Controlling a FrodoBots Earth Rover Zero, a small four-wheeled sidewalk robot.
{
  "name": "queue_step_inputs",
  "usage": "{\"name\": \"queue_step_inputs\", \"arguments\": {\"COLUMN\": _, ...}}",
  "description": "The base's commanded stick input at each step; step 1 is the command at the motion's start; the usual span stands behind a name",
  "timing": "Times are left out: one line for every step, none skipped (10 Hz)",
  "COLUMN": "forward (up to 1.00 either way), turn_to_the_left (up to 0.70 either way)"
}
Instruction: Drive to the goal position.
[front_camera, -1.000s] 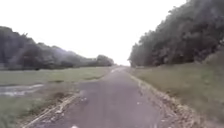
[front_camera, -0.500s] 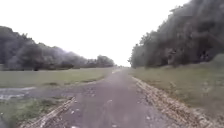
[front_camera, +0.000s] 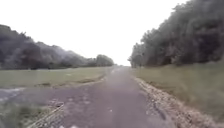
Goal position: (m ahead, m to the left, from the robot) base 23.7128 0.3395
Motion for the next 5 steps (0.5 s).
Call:
{"name": "queue_step_inputs", "arguments": {"forward": 0.85, "turn_to_the_left": 0.00}}
{"name": "queue_step_inputs", "arguments": {"forward": 0.85, "turn_to_the_left": 0.00}}
{"name": "queue_step_inputs", "arguments": {"forward": 0.85, "turn_to_the_left": 0.00}}
{"name": "queue_step_inputs", "arguments": {"forward": 0.85, "turn_to_the_left": 0.00}}
{"name": "queue_step_inputs", "arguments": {"forward": 0.85, "turn_to_the_left": 0.00}}
